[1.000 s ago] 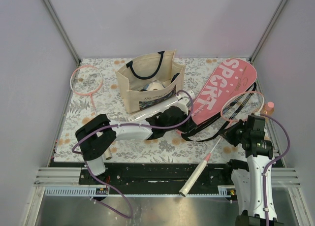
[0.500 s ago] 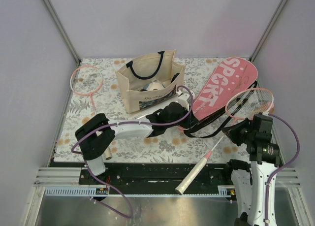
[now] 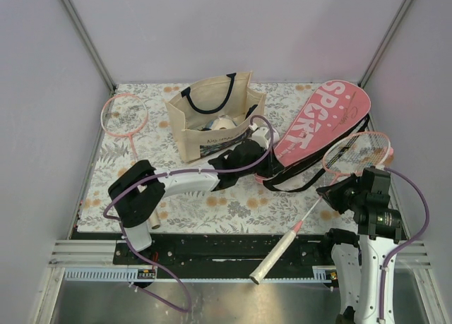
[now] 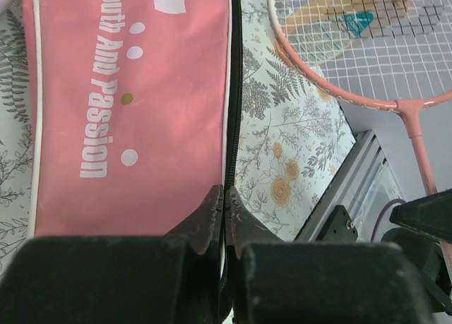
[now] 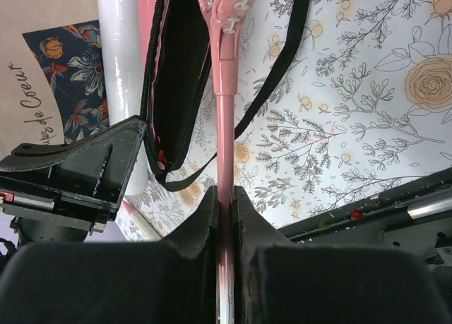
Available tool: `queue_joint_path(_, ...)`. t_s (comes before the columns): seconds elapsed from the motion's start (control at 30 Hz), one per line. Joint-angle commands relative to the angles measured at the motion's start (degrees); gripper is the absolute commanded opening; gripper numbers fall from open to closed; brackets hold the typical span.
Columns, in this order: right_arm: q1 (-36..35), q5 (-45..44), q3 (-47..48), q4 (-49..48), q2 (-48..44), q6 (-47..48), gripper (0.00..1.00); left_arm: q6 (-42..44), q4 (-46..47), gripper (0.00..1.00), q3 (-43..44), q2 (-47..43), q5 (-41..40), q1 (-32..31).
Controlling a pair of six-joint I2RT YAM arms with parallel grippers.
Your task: Pack up the badminton gear
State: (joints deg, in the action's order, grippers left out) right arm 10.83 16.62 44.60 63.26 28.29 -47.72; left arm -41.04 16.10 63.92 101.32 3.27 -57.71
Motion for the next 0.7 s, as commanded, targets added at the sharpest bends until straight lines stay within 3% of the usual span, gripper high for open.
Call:
queue_joint_path(0.0,0.2,-0.2,1.9,3.9,-0.2,-5.9,0.0,-1.5,3.5,0.0,2.6,-0.9,1.1,1.3)
queue_joint_path(0.27,0.2,-4.1,4.3,6.5,0.7,-6.0,0.0,-3.2,3.9,0.0,3.8,0.2,3.7,3.7)
queue_joint_path(0.5,0.2,2.6,-3.7,-7.8,-3.2,-9.4,0.0,-4.1,4.6,0.0,4.5,-0.3,6.4,3.8)
queue_joint_path(0.67,0.2,6.2,-7.2,-12.5,-1.4,-13.0,0.0,-5.3,5.3,0.0,3.9,-0.2,8.3,3.7)
